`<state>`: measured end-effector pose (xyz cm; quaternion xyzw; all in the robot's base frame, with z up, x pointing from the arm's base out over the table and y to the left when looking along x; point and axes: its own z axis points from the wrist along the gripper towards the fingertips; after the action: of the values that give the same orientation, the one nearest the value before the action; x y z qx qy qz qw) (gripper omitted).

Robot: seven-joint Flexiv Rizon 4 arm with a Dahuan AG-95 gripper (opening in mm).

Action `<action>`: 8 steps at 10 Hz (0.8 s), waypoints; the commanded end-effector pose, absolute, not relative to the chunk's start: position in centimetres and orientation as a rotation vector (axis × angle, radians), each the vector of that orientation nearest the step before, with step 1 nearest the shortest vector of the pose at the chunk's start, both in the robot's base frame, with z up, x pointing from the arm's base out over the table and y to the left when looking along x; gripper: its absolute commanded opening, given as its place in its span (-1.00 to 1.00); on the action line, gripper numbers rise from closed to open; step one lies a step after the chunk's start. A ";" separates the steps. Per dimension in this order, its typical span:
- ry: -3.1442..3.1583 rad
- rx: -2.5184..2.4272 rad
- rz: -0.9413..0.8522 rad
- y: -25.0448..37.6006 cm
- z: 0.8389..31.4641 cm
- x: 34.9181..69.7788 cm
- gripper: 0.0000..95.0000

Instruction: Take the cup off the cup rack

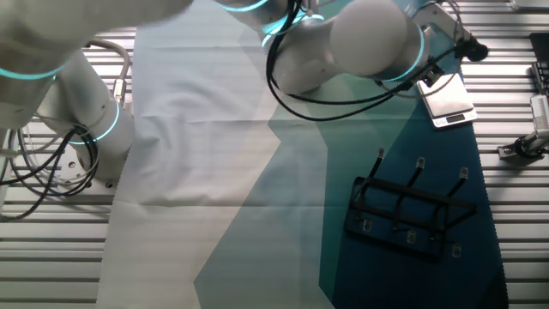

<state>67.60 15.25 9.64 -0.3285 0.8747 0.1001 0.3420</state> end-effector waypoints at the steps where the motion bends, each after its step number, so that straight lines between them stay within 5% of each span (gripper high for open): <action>1: 2.233 -0.934 0.222 15.3 9.6 67.7 -1.00; 8: 2.138 -0.936 0.160 15.3 9.6 67.7 -1.00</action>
<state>67.69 15.18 9.49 -0.3686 0.8402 0.0651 0.3924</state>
